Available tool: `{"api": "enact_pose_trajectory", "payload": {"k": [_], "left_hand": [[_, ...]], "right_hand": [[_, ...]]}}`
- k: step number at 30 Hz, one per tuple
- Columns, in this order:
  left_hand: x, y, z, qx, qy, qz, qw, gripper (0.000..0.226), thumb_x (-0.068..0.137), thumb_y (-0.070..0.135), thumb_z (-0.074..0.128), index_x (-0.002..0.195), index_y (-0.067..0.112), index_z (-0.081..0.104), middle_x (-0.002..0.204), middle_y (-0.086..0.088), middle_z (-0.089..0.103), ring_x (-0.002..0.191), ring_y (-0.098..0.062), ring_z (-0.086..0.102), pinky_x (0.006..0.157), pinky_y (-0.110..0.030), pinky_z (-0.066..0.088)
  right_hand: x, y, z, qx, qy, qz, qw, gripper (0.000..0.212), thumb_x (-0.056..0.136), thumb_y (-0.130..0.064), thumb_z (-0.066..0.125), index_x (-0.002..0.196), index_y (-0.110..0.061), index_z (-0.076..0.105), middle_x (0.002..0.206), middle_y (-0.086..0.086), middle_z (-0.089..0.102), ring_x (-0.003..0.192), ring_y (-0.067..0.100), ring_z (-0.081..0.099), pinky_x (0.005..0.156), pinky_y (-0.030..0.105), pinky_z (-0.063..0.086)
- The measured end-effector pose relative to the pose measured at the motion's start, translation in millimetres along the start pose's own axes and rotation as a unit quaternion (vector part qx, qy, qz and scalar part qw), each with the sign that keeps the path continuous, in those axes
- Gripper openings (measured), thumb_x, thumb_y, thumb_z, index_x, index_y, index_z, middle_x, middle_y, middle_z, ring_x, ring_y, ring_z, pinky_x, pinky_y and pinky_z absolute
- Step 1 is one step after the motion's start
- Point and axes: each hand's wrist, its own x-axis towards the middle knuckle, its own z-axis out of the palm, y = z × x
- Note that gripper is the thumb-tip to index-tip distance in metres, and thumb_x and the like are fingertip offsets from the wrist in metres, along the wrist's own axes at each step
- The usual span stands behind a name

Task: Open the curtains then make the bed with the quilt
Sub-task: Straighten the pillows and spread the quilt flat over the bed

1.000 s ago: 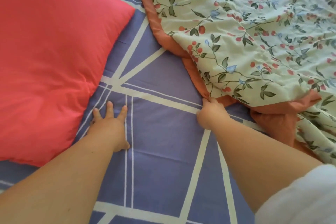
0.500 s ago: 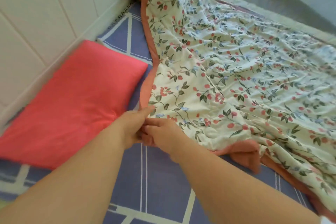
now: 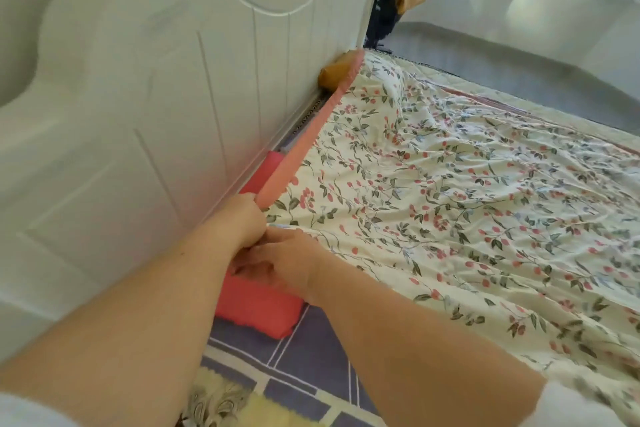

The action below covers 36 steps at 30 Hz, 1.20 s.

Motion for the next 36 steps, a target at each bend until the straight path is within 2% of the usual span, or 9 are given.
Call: {"api": "enact_pose_trajectory", "payload": {"k": [4, 7, 11, 13, 19, 24, 26, 29, 36], "left_hand": [[-8, -46, -11, 0.083, 0.000, -0.049, 0.995, 0.044, 0.088, 0.001, 0.041, 0.131, 0.009, 0.047, 0.133, -0.018, 0.050, 0.118, -0.036, 0.050, 0.097, -0.038, 0.041], [-10, -83, -14, 0.124, 0.012, -0.064, 0.990, 0.039, 0.092, 0.006, 0.036, 0.130, 0.009, 0.044, 0.133, -0.019, 0.049, 0.117, -0.038, 0.049, 0.095, -0.039, 0.039], [-11, -112, -9, 0.150, 0.025, -0.031, 0.988, 0.032, 0.094, 0.022, 0.041, 0.124, 0.011, 0.043, 0.120, -0.019, 0.056, 0.104, -0.036, 0.054, 0.083, -0.039, 0.042], [-12, -125, -3, 0.155, 0.022, -0.015, 0.988, 0.035, 0.092, 0.030, 0.049, 0.122, 0.013, 0.043, 0.110, -0.016, 0.059, 0.094, -0.034, 0.055, 0.077, -0.037, 0.044], [-12, -148, 13, 0.237, 0.051, -0.009, 0.970, 0.054, 0.088, 0.005, 0.036, 0.139, 0.017, 0.026, 0.112, -0.016, 0.058, 0.096, -0.033, 0.058, 0.072, -0.036, 0.040], [-3, -133, 13, 0.258, -0.001, -0.050, 0.965, 0.037, 0.088, 0.002, 0.041, 0.125, 0.007, 0.047, 0.120, -0.015, 0.057, 0.107, -0.033, 0.057, 0.081, -0.037, 0.044], [-1, -127, 16, 0.257, -0.007, -0.058, 0.965, 0.037, 0.088, 0.003, 0.044, 0.125, 0.006, 0.048, 0.119, -0.015, 0.057, 0.108, -0.033, 0.056, 0.086, -0.039, 0.045], [-5, -119, 29, 0.269, 0.030, -0.012, 0.963, 0.031, 0.088, 0.003, 0.041, 0.117, 0.006, 0.053, 0.103, -0.014, 0.059, 0.094, -0.032, 0.058, 0.072, -0.037, 0.044], [-29, -73, 73, 0.349, -0.031, 0.049, 0.935, 0.038, 0.078, 0.002, 0.044, 0.113, 0.014, 0.054, 0.095, -0.006, 0.052, 0.088, -0.027, 0.054, 0.068, -0.035, 0.045]], "right_hand": [[-2, 16, 15, -0.145, 0.058, 0.006, 0.988, 0.032, 0.086, -0.023, 0.061, 0.117, -0.021, 0.064, 0.112, 0.005, 0.067, 0.096, 0.022, 0.063, 0.092, 0.036, 0.050], [-10, 42, 10, -0.328, 0.102, 0.024, 0.939, 0.059, 0.078, -0.039, 0.068, 0.133, -0.030, 0.047, 0.120, -0.005, 0.057, 0.100, 0.013, 0.056, 0.087, 0.026, 0.045], [-19, 93, 6, -0.416, 0.040, 0.151, 0.896, 0.096, 0.066, -0.051, 0.075, 0.144, -0.035, 0.022, 0.142, 0.003, 0.036, 0.125, 0.027, 0.043, 0.101, 0.044, 0.041], [-20, 112, 15, -0.423, 0.008, 0.163, 0.891, 0.094, 0.067, -0.050, 0.074, 0.144, -0.035, 0.022, 0.146, 0.001, 0.032, 0.126, 0.028, 0.042, 0.102, 0.046, 0.040], [-15, 135, 31, -0.400, -0.015, 0.163, 0.902, 0.079, 0.079, -0.048, 0.059, 0.145, -0.040, 0.018, 0.153, -0.003, 0.029, 0.134, 0.025, 0.036, 0.104, 0.038, 0.034], [-24, 136, 24, -0.379, 0.007, 0.177, 0.908, 0.073, 0.085, -0.044, 0.057, 0.147, -0.038, 0.017, 0.154, -0.003, 0.029, 0.135, 0.025, 0.036, 0.106, 0.035, 0.035], [-33, 134, 16, -0.375, 0.030, 0.185, 0.908, 0.071, 0.086, -0.041, 0.057, 0.146, -0.037, 0.020, 0.153, -0.003, 0.032, 0.129, 0.025, 0.044, 0.096, 0.031, 0.044], [-53, 131, -3, -0.350, 0.063, 0.200, 0.913, 0.069, 0.088, -0.032, 0.059, 0.147, -0.033, 0.022, 0.151, 0.000, 0.035, 0.116, 0.024, 0.055, 0.088, 0.029, 0.049], [-116, 144, -50, -0.327, 0.125, 0.230, 0.908, 0.064, 0.093, -0.031, 0.054, 0.148, -0.031, 0.022, 0.151, 0.000, 0.035, 0.129, 0.023, 0.044, 0.097, 0.029, 0.040]]}}
